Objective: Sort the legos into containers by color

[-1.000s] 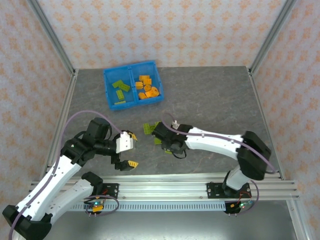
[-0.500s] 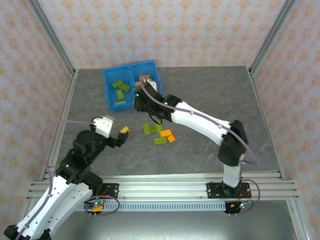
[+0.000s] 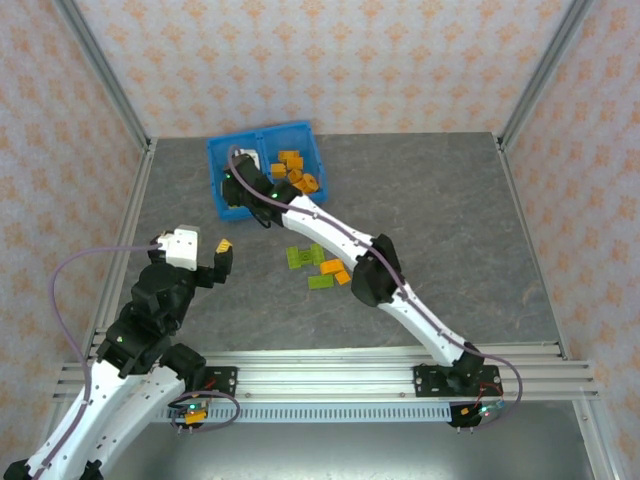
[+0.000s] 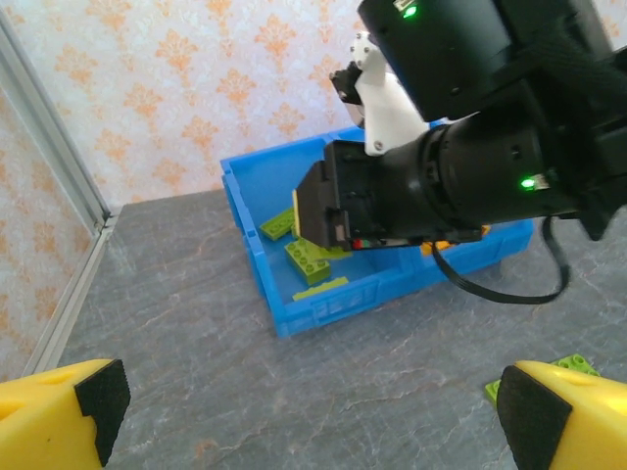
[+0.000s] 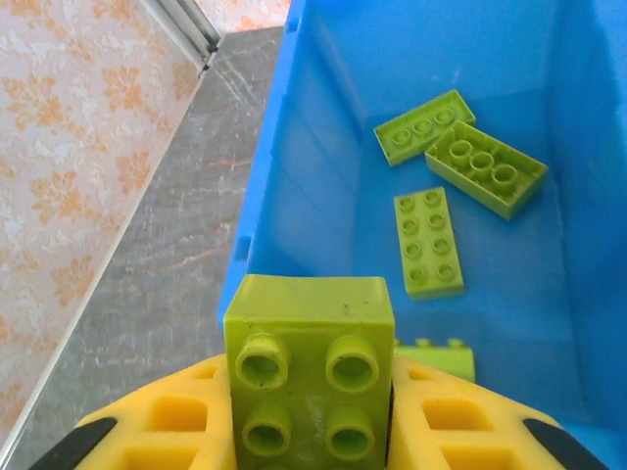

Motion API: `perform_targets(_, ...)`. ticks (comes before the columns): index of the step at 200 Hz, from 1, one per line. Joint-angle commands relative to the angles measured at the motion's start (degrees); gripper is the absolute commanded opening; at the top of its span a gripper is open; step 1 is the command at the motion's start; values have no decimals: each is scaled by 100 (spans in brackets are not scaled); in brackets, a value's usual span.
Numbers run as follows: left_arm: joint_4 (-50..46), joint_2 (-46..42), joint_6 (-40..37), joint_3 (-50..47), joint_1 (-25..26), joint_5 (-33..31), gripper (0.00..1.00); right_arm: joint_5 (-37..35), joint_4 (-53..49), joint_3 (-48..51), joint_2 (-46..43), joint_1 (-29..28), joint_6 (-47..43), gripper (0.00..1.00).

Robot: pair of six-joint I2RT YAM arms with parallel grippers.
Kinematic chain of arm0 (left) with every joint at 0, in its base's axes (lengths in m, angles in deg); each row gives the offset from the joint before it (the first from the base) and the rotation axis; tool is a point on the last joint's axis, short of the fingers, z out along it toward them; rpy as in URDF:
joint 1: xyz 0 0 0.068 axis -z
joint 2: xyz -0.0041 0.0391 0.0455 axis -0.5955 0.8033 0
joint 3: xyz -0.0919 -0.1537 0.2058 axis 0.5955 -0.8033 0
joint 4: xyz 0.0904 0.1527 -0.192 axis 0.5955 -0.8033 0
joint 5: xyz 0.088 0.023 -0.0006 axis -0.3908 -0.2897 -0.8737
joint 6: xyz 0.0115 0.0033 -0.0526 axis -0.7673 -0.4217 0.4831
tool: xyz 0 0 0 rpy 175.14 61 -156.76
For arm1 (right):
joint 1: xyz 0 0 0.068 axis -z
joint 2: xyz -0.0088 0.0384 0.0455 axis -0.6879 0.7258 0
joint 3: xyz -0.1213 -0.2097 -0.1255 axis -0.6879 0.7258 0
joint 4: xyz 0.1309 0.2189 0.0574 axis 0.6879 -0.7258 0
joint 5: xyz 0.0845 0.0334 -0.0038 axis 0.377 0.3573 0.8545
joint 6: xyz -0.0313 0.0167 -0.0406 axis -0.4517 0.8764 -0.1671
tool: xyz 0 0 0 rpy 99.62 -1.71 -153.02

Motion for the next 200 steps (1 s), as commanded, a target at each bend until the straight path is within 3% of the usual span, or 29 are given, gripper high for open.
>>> perform_targets(1,-141,24,-43,80,-55,-65,100,-267,456,-225,309,83,-56,29)
perform_targets(22,-8,15,-75,34,-54,242,100,-340,999,-101,402,88,-349,28)
perform_targets(44,178,43,-139,-52,-47,744,100,-266,1232,-445,677,94,-443,33)
perform_targets(74,112,282,-140,26,-56,798,100,-213,1792,-449,830,97,-249,39)
perform_targets(96,74,362,-148,57,-50,821,100,-287,2067,-496,863,90,-277,49)
perform_targets(122,92,339,-205,38,-54,754,100,-397,2117,-659,769,96,-462,72)
perform_targets(156,66,364,-227,44,-61,696,100,-147,1730,-514,102,96,-425,75)
perform_targets(200,94,304,-222,12,-60,635,100,12,-116,640,-1849,157,-391,88)
